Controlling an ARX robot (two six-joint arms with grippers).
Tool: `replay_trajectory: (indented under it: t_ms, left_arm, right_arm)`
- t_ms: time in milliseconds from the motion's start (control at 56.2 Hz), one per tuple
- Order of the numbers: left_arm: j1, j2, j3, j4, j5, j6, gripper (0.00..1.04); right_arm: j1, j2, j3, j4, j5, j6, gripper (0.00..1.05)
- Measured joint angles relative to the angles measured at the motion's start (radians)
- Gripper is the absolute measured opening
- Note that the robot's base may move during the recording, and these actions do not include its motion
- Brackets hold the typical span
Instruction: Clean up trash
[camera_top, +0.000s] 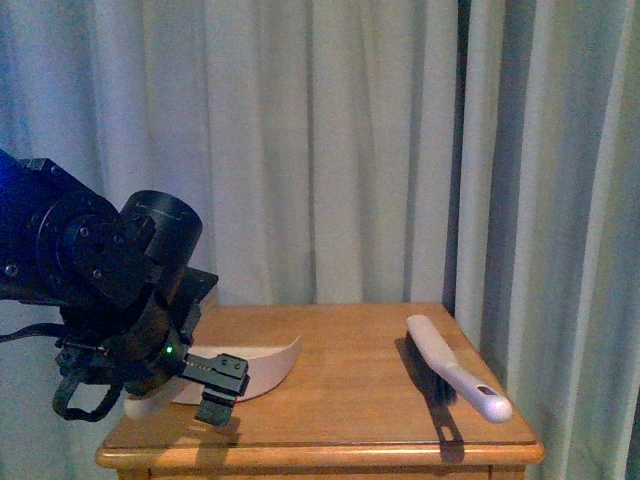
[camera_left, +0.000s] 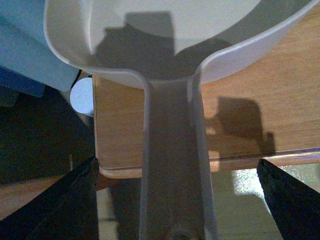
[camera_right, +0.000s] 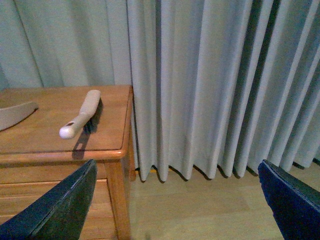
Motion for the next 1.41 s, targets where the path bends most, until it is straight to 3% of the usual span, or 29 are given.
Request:
replay_trajectory:
  t_ms: [53,427,463,872,1139,1406]
  left_arm:
    - [0.000,0.000,0.000,-0.007,-0.001,0.002,0.92]
    - [0.000,0.004,-0.002,-0.024,0.000,0.021,0.31]
    - [0.000,0.005,-0.002,-0.024,-0.001,0.021,0.30]
    - [0.003,0.008,-0.009,0.021,0.005,0.024,0.29]
    - [0.014,-0.115,-0.164,0.217,0.048,0.006,0.29]
    - [0.046,-0.425,-0.408,0.489,0.060,0.014,0.29]
  right_arm:
    - [0.000,0.000,0.000,0.000,0.000,0.000,0.97]
    - [0.000,0.000,0.000,0.000,0.000,0.000,0.97]
    - [0.000,0.000,0.000,0.000,0.000,0.000,0.97]
    - [0.000,0.000,0.000,0.000,0.000,0.000,0.97]
    - [0.000,0.000,0.000,0.000,0.000,0.000,0.97]
    - [0.000,0.000,0.000,0.000,0.000,0.000,0.97]
